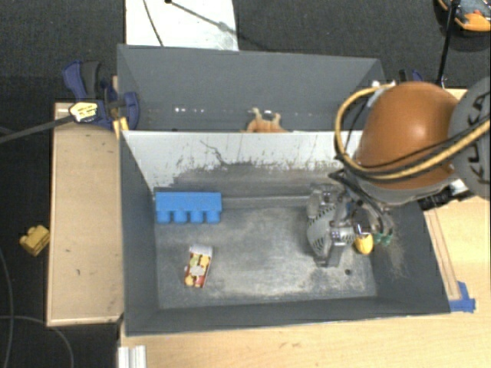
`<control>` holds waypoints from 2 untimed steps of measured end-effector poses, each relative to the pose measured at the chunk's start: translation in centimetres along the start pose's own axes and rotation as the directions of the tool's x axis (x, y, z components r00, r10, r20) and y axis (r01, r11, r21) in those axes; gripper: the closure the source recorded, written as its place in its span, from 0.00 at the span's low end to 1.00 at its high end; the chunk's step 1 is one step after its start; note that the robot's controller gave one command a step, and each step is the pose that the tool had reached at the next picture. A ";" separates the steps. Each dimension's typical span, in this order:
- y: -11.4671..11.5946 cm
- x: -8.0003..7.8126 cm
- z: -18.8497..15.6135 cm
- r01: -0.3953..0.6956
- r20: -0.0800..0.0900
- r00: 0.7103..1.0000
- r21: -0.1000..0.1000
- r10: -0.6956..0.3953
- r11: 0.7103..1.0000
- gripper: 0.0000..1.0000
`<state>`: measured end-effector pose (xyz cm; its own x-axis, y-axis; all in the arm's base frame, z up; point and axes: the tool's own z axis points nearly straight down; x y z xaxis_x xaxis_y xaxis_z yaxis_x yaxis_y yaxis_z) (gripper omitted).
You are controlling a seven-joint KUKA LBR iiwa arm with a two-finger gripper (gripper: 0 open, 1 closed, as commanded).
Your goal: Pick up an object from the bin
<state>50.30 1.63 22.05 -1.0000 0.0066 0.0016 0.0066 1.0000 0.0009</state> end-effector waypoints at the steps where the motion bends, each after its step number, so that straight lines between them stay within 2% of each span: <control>1: -0.9 -3.0 2.3 0.005 0.018 1.000 0.002 -0.005 1.000 0.00; 2: -4.5 -1.8 4.9 0.038 -0.001 0.999 -0.001 -0.038 0.999 0.00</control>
Offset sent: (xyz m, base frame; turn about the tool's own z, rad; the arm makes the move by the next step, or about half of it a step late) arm 0.0108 -0.0718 -0.0479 -0.0461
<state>52.11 -2.88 17.17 -0.9995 -0.0309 0.0023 -0.0309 0.9995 0.0022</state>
